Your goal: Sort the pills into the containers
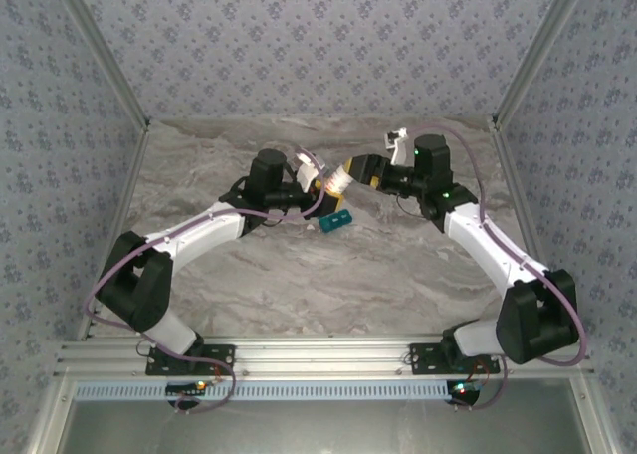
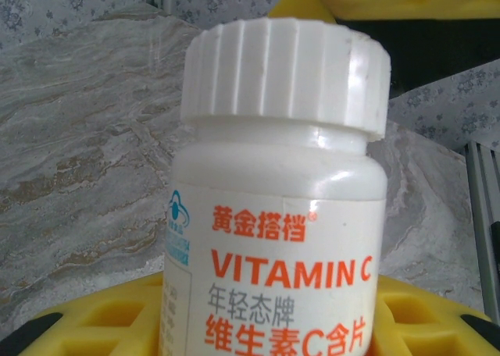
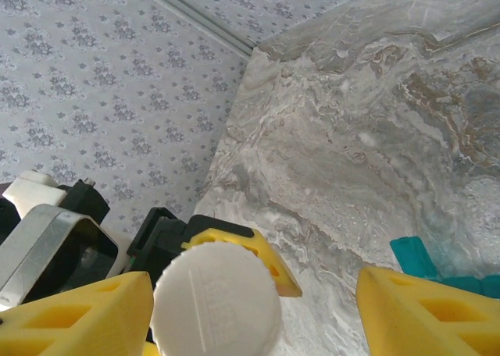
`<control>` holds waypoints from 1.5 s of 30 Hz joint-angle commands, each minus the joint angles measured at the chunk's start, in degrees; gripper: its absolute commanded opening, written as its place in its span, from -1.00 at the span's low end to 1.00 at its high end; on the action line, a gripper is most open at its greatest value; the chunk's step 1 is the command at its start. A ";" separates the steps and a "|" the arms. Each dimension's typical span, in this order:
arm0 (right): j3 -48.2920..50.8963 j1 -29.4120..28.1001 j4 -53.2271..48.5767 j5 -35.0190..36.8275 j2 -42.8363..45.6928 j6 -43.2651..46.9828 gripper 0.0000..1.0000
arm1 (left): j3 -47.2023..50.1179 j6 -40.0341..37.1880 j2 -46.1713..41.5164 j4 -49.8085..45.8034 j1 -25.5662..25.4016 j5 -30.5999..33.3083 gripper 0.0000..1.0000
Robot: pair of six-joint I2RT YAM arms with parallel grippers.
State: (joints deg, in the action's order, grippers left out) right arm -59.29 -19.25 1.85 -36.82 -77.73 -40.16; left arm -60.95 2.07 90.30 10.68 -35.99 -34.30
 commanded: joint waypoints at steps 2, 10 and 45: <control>-3.09 -1.70 -0.42 1.30 -1.43 -1.10 0.40 | -1.54 -0.08 -0.99 1.62 0.33 -1.47 -1.00; -4.12 -3.06 -0.53 1.20 -2.91 -0.21 0.09 | -1.81 0.19 -0.43 1.80 0.31 -1.64 -1.00; 4.01 4.66 16.59 -8.28 -0.76 2.01 -0.19 | 1.27 3.63 -1.13 7.45 1.27 -4.04 -1.00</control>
State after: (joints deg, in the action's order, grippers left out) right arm -54.94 -16.05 19.51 -49.39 -79.68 -39.22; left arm -60.80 5.30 90.32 16.73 -35.99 -37.47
